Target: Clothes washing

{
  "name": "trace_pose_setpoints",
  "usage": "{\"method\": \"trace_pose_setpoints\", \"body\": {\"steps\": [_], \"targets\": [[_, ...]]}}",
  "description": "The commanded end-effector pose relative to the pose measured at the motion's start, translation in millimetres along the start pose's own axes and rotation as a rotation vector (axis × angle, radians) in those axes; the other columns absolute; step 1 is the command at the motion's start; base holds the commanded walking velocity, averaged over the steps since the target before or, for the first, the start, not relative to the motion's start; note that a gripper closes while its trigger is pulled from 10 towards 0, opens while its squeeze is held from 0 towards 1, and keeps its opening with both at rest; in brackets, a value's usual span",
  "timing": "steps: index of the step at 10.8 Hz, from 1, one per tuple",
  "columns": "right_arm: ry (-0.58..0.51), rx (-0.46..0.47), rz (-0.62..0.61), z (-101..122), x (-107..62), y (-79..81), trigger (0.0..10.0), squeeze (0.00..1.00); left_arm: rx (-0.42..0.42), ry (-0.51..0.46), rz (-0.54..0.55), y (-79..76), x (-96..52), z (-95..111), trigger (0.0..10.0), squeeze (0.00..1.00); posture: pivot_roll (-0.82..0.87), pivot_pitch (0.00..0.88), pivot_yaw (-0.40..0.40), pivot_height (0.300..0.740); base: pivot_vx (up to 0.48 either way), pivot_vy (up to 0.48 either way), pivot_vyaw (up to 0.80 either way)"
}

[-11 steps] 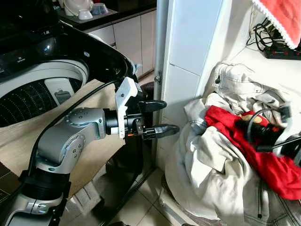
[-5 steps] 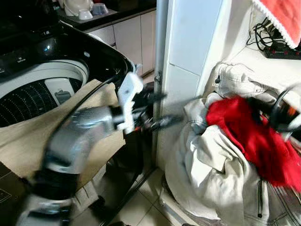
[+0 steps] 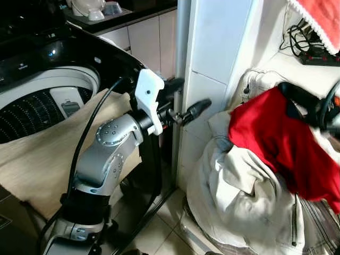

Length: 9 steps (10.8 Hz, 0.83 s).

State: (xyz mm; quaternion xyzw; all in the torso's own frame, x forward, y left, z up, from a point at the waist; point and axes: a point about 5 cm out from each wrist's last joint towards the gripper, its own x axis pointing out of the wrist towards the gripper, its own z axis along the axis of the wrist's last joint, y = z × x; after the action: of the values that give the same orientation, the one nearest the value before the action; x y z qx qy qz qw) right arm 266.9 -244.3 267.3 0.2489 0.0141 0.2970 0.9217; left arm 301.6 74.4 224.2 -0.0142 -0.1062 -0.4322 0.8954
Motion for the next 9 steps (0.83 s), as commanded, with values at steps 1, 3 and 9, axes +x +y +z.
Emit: {"method": "trace_pose_setpoints", "body": {"steps": [1, 3, 9], "targets": [[-0.034, -0.027, 0.085, 11.5, 9.7, 21.2, 0.0, 0.0, 0.015, -0.056, 0.046, 2.1, 8.1, 11.8, 10.0, 0.0, -0.21, 0.0, 0.026, 0.74, 0.0, 0.0, 0.0], [-0.08, 0.018, 0.195, 16.5, 25.6, 40.8, 0.0, 0.0, -0.143, -0.183, -0.086, -7.9, 18.7, 34.3, 10.0, 0.0, -0.21, 0.0, 0.017, 0.74, 0.0, 0.0, 0.0], [0.153, -0.245, -0.075, -5.8, 28.4, 29.0, 10.0, 0.0, -0.119, -0.077, -0.232, -29.1, 20.0, 16.9, 10.0, 0.0, -0.2, 0.0, 0.011, 0.74, 0.0, 0.0, 0.0]]}}
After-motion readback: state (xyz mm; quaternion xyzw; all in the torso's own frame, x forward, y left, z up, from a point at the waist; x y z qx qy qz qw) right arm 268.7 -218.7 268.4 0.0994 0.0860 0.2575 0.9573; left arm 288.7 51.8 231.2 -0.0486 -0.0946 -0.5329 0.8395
